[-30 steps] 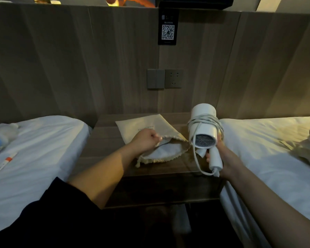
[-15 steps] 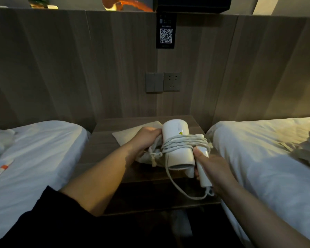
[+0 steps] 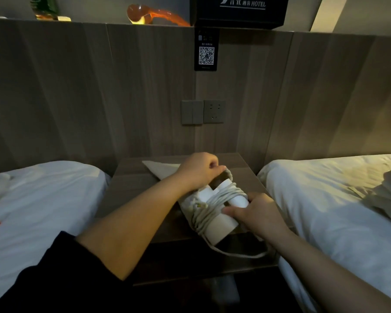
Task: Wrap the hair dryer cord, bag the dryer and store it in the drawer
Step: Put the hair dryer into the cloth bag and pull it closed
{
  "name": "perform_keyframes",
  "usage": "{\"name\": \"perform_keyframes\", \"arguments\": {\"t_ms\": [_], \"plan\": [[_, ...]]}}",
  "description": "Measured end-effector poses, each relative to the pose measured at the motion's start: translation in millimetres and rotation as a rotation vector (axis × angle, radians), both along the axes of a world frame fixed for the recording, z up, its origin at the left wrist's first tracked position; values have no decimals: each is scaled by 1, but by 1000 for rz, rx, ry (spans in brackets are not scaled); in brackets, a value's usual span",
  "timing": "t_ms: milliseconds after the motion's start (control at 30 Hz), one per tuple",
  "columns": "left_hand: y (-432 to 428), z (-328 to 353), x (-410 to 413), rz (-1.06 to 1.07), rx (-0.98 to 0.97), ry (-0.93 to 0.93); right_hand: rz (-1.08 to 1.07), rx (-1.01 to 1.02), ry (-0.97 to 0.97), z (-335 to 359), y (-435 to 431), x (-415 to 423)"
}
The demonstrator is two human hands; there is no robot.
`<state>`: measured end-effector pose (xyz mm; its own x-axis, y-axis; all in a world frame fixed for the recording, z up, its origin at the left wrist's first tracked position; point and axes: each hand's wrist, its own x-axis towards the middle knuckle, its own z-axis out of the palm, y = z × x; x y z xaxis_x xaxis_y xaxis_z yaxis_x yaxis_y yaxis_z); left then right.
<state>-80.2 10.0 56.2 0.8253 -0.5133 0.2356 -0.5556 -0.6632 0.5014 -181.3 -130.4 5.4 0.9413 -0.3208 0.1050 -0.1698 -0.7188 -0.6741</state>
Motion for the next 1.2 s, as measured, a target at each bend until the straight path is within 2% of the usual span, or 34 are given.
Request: {"name": "perform_keyframes", "arguments": {"t_ms": [133,267,433,500,667,733,800,867,1000,1100,1200], "plan": [[-13,0,-8,-29,56,-113,31,-112,18,1,7,11],[-5,-2,-14,-81,30,-152,-14,-78,28,4,1,21],[15,-14,-16,-88,114,-184,-125,126,28,0,-16,27],[20,-23,-20,-48,153,-261,-132,173,49,-5,-18,27],[35,-65,-44,144,-45,-385,-134,378,96,-16,-21,23],[41,-79,-52,238,-73,-350,-150,487,122,-18,-20,22],[44,-86,-55,266,-70,-199,-177,593,157,-17,-18,21],[47,-91,-54,238,-51,-130,-205,702,180,-18,-15,22],[51,-92,-56,63,-39,-224,-285,897,152,-26,-11,30],[53,-93,-55,-114,83,-289,-347,991,144,-29,-12,37],[55,-96,-50,-32,194,-252,-371,992,152,-31,-13,40]]}}
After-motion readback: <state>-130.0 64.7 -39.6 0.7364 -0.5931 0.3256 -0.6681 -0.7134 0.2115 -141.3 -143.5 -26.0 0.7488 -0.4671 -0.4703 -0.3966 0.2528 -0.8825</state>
